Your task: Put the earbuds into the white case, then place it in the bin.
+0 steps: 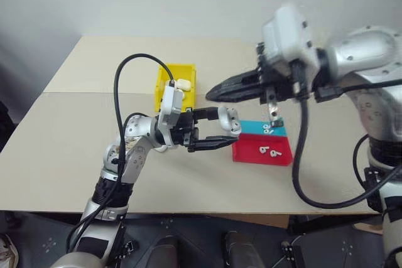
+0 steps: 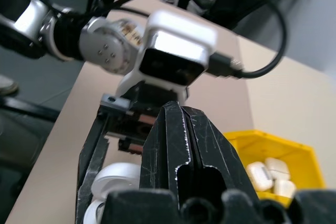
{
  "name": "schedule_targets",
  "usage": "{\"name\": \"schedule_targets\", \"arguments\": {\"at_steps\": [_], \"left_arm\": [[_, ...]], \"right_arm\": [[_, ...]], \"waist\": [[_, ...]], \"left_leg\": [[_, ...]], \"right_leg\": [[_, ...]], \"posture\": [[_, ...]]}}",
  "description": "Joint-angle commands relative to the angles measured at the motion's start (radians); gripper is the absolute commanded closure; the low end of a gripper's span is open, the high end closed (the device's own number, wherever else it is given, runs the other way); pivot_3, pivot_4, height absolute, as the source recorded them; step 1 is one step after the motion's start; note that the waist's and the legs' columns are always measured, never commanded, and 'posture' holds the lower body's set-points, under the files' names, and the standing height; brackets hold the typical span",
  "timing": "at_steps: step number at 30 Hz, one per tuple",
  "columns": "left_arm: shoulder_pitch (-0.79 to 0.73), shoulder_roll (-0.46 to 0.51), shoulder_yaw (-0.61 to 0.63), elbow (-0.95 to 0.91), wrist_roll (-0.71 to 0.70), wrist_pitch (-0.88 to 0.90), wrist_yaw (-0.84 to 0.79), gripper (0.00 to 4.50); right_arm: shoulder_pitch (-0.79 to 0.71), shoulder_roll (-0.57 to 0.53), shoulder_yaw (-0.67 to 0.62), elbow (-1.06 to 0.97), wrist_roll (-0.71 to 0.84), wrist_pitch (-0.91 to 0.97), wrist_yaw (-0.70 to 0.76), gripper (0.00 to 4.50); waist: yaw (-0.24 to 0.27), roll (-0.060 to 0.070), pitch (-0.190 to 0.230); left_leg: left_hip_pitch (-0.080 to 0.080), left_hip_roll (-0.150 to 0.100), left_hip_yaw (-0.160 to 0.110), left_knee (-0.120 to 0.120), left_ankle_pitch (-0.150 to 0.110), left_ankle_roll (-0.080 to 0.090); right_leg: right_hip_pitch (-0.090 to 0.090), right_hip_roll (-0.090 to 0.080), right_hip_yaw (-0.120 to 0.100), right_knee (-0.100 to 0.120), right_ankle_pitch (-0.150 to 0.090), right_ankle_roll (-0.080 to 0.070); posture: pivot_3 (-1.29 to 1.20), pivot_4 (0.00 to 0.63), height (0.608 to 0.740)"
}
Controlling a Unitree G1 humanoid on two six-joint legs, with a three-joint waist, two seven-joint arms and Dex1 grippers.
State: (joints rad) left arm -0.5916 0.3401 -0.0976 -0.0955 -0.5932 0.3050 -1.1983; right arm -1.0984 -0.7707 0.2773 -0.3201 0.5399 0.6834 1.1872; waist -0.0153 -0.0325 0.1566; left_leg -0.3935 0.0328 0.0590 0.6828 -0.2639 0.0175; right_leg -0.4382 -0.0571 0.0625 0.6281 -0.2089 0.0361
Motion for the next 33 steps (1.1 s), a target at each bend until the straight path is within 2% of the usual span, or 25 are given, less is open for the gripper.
{"name": "schedule_targets", "arguments": {"at_steps": [1, 11, 16, 19, 23, 26, 29, 31, 33], "left_arm": [[-0.015, -0.005, 0.018, -0.028, -0.019, -0.012, 0.007, 1.72], [-0.006, 0.009, 0.033, -0.046, -0.024, -0.010, 0.028, 1.72], [-0.009, 0.006, 0.033, -0.046, -0.025, -0.013, 0.036, 1.72], [-0.006, 0.004, 0.036, -0.055, -0.023, -0.014, 0.051, 1.72], [0.014, 0.007, 0.052, -0.084, -0.017, -0.007, 0.098, 1.72], [0.025, 0.005, 0.084, -0.095, 0.000, -0.011, 0.173, 1.72], [0.034, -0.012, 0.125, -0.098, 0.051, -0.005, 0.328, 1.72], [0.036, -0.030, 0.139, -0.078, 0.127, -0.016, 0.457, 1.72], [0.010, -0.056, 0.138, -0.021, 0.263, 0.002, 0.658, 1.72]], "right_arm": [[-0.021, 0.003, 0.033, 0.001, -0.079, -0.058, 0.027, 4.49], [0.048, -0.085, -0.040, -0.021, -0.087, -0.121, 0.135, 4.49], [0.076, -0.082, -0.092, -0.029, -0.066, -0.091, 0.100, 4.49], [0.098, -0.047, -0.200, -0.031, 0.011, -0.008, 0.003, 4.49], [0.171, -0.019, -0.391, -0.067, 0.184, 0.192, -0.161, 4.49], [0.315, -0.050, -0.508, -0.138, 0.267, 0.272, -0.221, 4.49], [0.440, -0.046, -0.585, -0.227, 0.316, 0.341, -0.353, 4.49], [0.465, -0.032, -0.608, -0.272, 0.348, 0.393, -0.454, 4.49], [0.460, 0.015, -0.615, -0.298, 0.387, 0.473, -0.591, 4.49]], "waist": [[0.000, 0.000, 0.000], [0.002, 0.000, 0.000], [-0.002, 0.000, 0.000], [0.000, 0.000, 0.000], [0.003, 0.000, 0.000], [0.011, 0.000, 0.000], [0.012, 0.000, 0.000], [0.005, 0.000, 0.000], [0.001, 0.000, 0.000]], "left_leg": [[0.000, 0.000, 0.000, 0.000, 0.000, 0.000], [0.000, 0.000, 0.000, 0.000, 0.000, 0.000], [0.001, 0.000, 0.000, 0.000, 0.000, 0.000], [0.001, 0.000, 0.000, 0.000, 0.000, 0.000], [0.000, 0.000, -0.002, 0.000, 0.000, 0.000], [-0.001, 0.000, -0.004, 0.000, 0.000, 0.000], [-0.001, 0.000, -0.006, 0.000, 0.000, 0.000], [0.000, -0.001, -0.005, 0.000, 0.000, 0.000], [0.002, -0.001, -0.005, 0.000, 0.000, 0.000]], "right_leg": [[0.000, 0.000, 0.000, 0.000, 0.000, 0.000], [0.000, 0.000, 0.000, 0.000, 0.000, 0.000], [0.000, 0.000, 0.000, 0.001, 0.000, 0.000], [0.000, 0.000, 0.000, 0.001, 0.000, 0.000], [0.000, -0.001, 0.000, 0.001, 0.000, 0.000], [0.001, -0.001, -0.001, -0.001, 0.000, 0.000], [0.001, -0.002, -0.001, -0.001, 0.000, 0.000], [0.001, -0.001, 0.000, 0.000, 0.001, 0.001], [0.002, -0.001, 0.001, 0.001, 0.001, 0.001]], "posture": [[0.00, 0.150, 0.740], [0.00, 0.150, 0.740], [0.00, 0.150, 0.740], [0.00, 0.150, 0.740], [0.00, 0.150, 0.740], [0.00, 0.150, 0.740], [0.00, 0.150, 0.740], [0.00, 0.150, 0.740], [0.00, 0.150, 0.740]]}}
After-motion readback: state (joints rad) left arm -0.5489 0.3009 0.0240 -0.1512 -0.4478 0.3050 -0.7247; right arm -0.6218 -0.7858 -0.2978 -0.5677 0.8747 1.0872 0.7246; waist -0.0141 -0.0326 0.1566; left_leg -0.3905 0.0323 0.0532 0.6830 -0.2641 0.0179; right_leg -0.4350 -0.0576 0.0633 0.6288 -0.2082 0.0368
